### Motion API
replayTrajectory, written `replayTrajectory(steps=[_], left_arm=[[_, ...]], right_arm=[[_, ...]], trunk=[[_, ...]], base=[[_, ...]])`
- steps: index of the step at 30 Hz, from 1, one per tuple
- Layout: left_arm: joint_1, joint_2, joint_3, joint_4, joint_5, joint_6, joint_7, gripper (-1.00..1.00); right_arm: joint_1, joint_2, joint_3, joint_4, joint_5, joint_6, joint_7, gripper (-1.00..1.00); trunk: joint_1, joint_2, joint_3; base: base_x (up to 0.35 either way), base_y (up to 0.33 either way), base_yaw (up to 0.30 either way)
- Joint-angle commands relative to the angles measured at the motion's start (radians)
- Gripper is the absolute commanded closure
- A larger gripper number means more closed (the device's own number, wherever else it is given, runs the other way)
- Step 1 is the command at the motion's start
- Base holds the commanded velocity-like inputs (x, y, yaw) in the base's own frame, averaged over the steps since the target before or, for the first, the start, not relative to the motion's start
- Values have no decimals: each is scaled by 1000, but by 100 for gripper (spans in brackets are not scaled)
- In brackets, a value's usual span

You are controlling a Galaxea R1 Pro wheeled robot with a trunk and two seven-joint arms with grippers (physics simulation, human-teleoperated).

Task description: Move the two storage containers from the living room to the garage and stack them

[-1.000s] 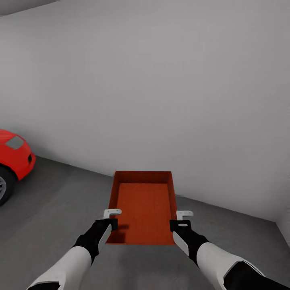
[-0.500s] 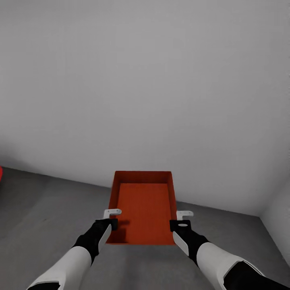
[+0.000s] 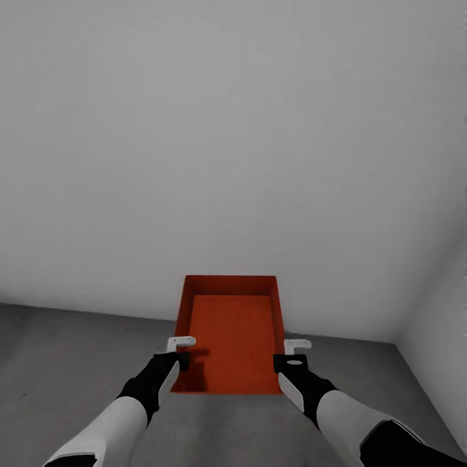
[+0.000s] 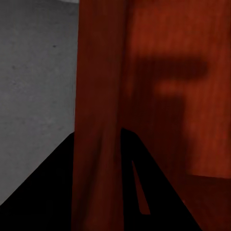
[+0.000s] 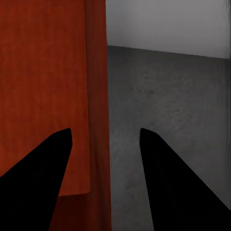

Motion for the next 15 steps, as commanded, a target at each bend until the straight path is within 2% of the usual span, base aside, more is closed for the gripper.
replayTrajectory(steps=[1, 7, 15], left_arm=[[1, 10, 8, -1, -31, 11, 6, 100], [1, 10, 8, -1, -31, 11, 6, 100], [1, 10, 8, -1, -31, 11, 6, 100]], right_arm=[[-2, -1, -23, -28, 8, 7, -2, 100], [-2, -1, -23, -28, 8, 7, -2, 100], [-2, -1, -23, -28, 8, 7, -2, 100]], trunk=[[1, -2, -2], [1, -2, -2], [1, -2, -2]], base=[[300, 0, -244], [232, 0, -225], [24, 0, -31]])
